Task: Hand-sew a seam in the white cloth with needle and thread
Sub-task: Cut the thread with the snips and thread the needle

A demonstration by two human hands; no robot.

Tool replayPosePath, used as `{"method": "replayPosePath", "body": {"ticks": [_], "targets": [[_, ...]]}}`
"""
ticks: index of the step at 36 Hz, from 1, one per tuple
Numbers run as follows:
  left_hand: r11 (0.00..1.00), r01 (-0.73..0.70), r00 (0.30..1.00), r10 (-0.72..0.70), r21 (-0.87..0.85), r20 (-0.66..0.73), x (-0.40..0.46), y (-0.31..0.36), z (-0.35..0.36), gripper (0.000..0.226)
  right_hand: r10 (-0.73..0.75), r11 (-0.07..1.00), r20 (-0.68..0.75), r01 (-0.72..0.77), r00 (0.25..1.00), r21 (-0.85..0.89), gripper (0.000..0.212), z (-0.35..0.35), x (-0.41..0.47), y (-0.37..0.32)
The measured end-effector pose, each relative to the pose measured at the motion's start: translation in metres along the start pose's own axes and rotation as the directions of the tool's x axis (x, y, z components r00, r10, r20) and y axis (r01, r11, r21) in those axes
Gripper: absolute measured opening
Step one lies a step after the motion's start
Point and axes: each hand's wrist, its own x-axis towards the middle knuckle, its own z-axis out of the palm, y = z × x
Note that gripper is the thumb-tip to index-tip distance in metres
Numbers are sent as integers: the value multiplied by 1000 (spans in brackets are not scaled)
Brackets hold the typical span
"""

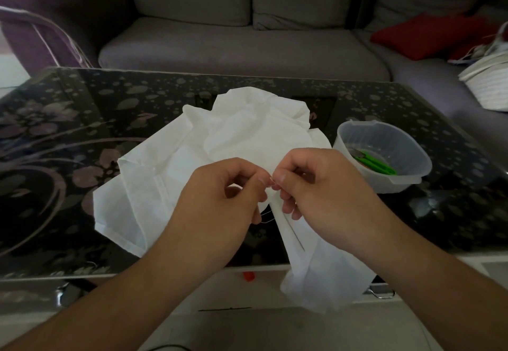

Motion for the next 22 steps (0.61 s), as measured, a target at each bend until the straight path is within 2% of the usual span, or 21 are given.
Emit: {"method": "replayPosePath", "body": {"ticks": [5, 8, 11, 18, 22], "targets": [[990, 90, 995, -85, -111, 51, 0, -2, -2, 24, -56, 998, -15, 56, 998, -10, 24, 2, -2, 2], [983, 110, 993, -104, -148, 46, 1, -4, -2, 24, -70, 998, -48, 70, 996, -4, 19, 4, -3, 1], [977, 124, 992, -121, -172, 28, 2, -3, -1, 24, -107, 994, -99, 107, 989, -9, 24, 3, -5, 1], [979, 109, 994, -111, -172, 1, 3, -3, -2, 25, -228, 967, -154, 204, 961, -155, 37, -4, -9, -3], [986, 92, 996, -94, -136, -8, 2, -3, -3, 26, -269, 957, -150, 245, 951, -156, 30, -2, -11, -3]]}}
